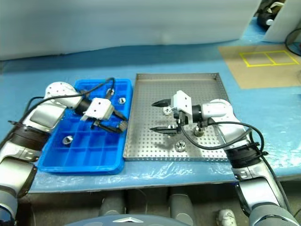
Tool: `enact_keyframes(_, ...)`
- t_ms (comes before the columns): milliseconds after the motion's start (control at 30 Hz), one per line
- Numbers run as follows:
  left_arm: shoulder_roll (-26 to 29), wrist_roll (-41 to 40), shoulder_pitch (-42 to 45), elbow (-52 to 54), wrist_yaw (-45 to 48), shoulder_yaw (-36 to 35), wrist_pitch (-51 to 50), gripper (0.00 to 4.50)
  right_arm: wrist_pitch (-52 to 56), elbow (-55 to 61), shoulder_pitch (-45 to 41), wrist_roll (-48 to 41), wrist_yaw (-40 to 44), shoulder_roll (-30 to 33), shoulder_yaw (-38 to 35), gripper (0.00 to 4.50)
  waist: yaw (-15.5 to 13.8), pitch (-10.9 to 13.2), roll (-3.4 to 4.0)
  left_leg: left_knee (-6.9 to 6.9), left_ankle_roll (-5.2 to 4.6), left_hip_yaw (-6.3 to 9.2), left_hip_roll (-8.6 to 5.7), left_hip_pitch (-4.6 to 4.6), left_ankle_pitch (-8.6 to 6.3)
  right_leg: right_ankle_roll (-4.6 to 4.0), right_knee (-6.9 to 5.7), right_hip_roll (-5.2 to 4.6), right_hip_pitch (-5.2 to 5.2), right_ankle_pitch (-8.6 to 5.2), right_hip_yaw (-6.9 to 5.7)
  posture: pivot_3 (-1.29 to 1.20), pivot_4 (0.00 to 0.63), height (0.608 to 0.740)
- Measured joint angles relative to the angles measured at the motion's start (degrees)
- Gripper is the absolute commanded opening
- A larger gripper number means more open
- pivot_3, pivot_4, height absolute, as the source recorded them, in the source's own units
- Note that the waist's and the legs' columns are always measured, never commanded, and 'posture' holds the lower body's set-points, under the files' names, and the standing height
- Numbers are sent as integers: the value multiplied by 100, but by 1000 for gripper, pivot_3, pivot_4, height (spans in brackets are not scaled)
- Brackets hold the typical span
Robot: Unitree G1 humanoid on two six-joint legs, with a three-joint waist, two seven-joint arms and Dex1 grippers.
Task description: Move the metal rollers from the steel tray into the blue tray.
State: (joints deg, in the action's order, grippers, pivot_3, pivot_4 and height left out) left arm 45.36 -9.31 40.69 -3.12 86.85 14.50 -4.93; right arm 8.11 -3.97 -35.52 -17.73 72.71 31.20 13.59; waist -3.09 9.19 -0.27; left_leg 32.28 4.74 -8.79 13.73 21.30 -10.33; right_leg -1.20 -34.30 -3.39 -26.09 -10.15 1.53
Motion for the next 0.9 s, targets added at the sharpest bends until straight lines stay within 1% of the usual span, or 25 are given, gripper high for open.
enact_keyframes(133, 349, -206, -399, 551, -277, -397, -586, 1800, -378, -613, -366, 137, 248, -339, 122, 4500, -202, 2, -2, -2, 24, 11, 8, 0, 14, -20, -46, 0, -17, -18, 0, 242, 150, 740)
enact_keyframes(300, 1093, -393, -1634, 1227, -627, -1213, -1141, 1800, -867, -1439, -853, 274, 458, -1017, 237, 4500, -250, 5, -5, -9, 31, 26, 19, 9, 18, -23, -60, 8, -36, -20, -3, 315, 150, 740)
enact_keyframes(400, 1221, -449, -2147, 1416, -893, -1596, -1292, 1800, -1103, -1771, -1096, 344, 520, -1350, 286, 4500, -325, 5, -5, -5, 32, 27, 22, 24, 18, -24, -57, 2, -37, -21, -7, 333, 150, 740)
enact_keyframes(500, 1213, -463, -2377, 1456, -1294, -1891, -1360, 1800, -1291, -2002, -1271, 403, 666, -1551, 312, 4500, -479, 5, -7, -1, 30, 30, 26, 37, 18, -25, -52, -1, -36, -21, -20, 350, 150, 740)
enact_keyframes(600, 1180, -350, -2401, 1313, -1666, -1971, -1237, 1800, -1389, -2160, -1308, 419, 767, -1593, 312, 4500, -583, 5, -7, 1, 29, 32, 26, 38, 17, -25, -52, -1, -36, -22, -21, 342, 150, 740)
enact_keyframes(767, 796, -86, -2317, 634, -2171, -1897, -756, 1800, -1437, -2245, -1308, 433, 845, -1594, 305, 4500, -587, 5, -11, 6, 34, 35, 32, 40, 20, -25, -57, 3, -36, -21, -23, 312, 150, 740)
enact_keyframes(900, 516, 91, -1954, -34, -2361, -1682, -410, 1800, -1434, -2230, -1298, 458, 795, -1564, 287, 4500, -571, 4, -11, 6, 53, 36, 30, 39, 32, -25, -61, 3, -37, -21, -22, 274, 150, 740)
